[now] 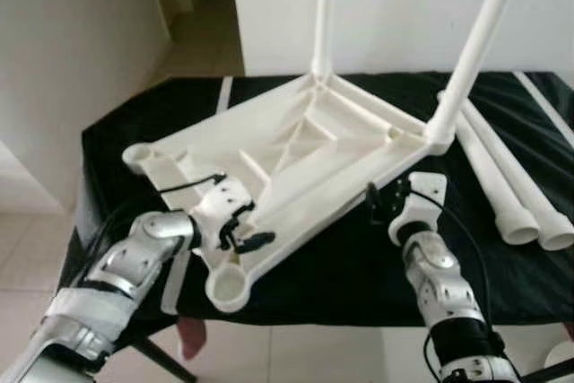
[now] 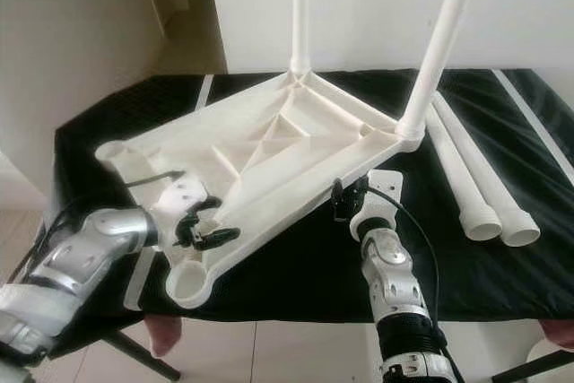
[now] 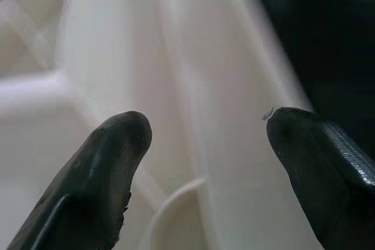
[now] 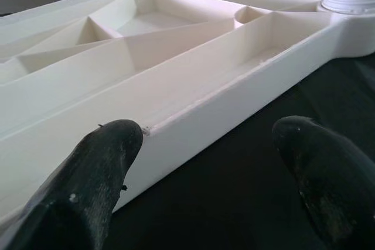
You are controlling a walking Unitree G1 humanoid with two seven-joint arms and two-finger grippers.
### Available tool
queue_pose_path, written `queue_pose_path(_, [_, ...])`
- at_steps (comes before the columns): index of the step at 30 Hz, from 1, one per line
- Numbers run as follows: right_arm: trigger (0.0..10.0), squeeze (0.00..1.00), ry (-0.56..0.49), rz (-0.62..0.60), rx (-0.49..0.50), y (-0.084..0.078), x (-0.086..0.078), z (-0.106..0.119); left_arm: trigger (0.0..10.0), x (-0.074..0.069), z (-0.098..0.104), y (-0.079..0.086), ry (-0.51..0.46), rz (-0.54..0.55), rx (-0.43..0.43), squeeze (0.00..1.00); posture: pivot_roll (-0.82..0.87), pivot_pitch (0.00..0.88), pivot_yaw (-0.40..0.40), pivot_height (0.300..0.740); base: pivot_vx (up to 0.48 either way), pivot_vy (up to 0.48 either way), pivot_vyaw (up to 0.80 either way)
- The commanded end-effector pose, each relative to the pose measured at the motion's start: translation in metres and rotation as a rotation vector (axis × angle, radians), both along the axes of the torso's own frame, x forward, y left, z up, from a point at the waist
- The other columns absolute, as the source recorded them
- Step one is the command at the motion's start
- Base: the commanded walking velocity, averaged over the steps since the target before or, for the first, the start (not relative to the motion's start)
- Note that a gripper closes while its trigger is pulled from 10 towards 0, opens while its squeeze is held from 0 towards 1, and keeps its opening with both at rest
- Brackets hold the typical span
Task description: Building children table
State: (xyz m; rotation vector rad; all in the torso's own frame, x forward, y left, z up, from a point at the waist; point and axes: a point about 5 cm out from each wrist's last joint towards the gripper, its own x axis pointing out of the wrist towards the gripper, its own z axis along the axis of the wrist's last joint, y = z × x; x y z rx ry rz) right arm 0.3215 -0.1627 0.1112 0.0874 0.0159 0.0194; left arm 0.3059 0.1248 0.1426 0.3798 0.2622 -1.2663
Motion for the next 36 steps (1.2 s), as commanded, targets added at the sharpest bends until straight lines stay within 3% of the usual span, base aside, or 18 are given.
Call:
queue_pose_path(1, [10.0,0.0,0.042,0.024,-0.012,0.003,-0.004,-0.012,10.0,-0.006,0.01,0.018,0.135,-0.315,0.04,0.0,0.03,0.0,0.052,0.74,0.0,0.0,0.0])
queue_pose_path(2, [10.0,0.0,0.044,0.014,-0.017,-0.001,-0.005,-0.012,10.0,0.003,0.017,0.028,0.109,-0.267,0.05,0.0,0.03,0.0,0.052,0.74,0.0,0.0,0.0])
queue_pose_path(3, [10.0,0.0,0.044,0.014,-0.017,-0.001,-0.005,-0.012,10.0,0.003,0.017,0.028,0.109,-0.267,0.05,0.0,0.03,0.0,0.052,0.74,0.0,0.0,0.0])
queue_pose_path(4, [10.0,0.0,0.041,0.002,-0.021,-0.006,-0.006,-0.013,10.0,0.014,0.03,0.043,0.084,-0.198,0.045,0.0,0.02,0.0,0.051,0.74,0.0,0.0,0.0])
queue_pose_path(11, [10.0,0.0,0.018,-0.024,-0.017,-0.012,-0.004,-0.009,10.0,0.029,0.05,0.063,0.048,-0.087,-0.006,0.0,0.02,0.0,0.05,0.74,0.0,0.0,0.0])
queue_pose_path(14, [10.0,0.0,-0.013,-0.066,-0.005,-0.018,-0.002,-0.004,10.0,0.039,0.06,0.074,0.022,0.05,-0.036,0.0,0.02,0.0,0.047,0.74,0.0,0.0,0.0])
queue_pose_path(15, [10.0,0.0,-0.013,-0.066,-0.005,-0.018,-0.002,-0.004,10.0,0.039,0.06,0.074,0.022,0.05,-0.036,0.0,0.02,0.0,0.047,0.74,0.0,0.0,0.0])
queue_pose_path(19, [10.0,0.0,-0.019,-0.107,-0.007,-0.021,-0.001,-0.002,10.0,0.058,0.044,0.081,-0.033,0.243,0.047,0.0,0.01,0.0,0.043,0.74,0.0,0.0,0.0])
queue_pose_path(20, [10.0,0.0,-0.019,-0.107,-0.007,-0.021,-0.001,-0.002,10.0,0.058,0.044,0.081,-0.033,0.243,0.047,0.0,0.01,0.0,0.043,0.74,0.0,0.0,0.0])
queue_pose_path(22, [10.0,0.0,-0.022,-0.112,-0.005,-0.022,-0.001,-0.001,10.0,0.059,0.031,0.083,-0.043,0.289,0.128,0.0,0.01,0.0,0.043,0.74,0.0,0.0,0.0])
queue_pose_path(28, [10.0,0.0,-0.028,-0.146,0.01,-0.024,-0.002,0.0,10.0,0.055,0.007,0.09,-0.002,0.312,0.253,0.0,0.0,0.0,0.044,0.74,0.0,0.0,0.0])
queue_pose_path(30, [10.0,0.0,-0.026,-0.205,-0.003,-0.027,-0.001,0.0,10.0,0.052,-0.008,0.095,-0.007,0.338,0.351,0.0,0.0,0.0,0.043,0.74,0.0,0.0,0.0])
queue_pose_path(36, [10.0,0.0,-0.012,-0.246,-0.01,-0.028,0.001,-0.001,10.0,0.049,-0.017,0.097,-0.001,0.327,0.408,0.0,0.0,0.0,0.042,0.74,0.0,0.0,0.0])
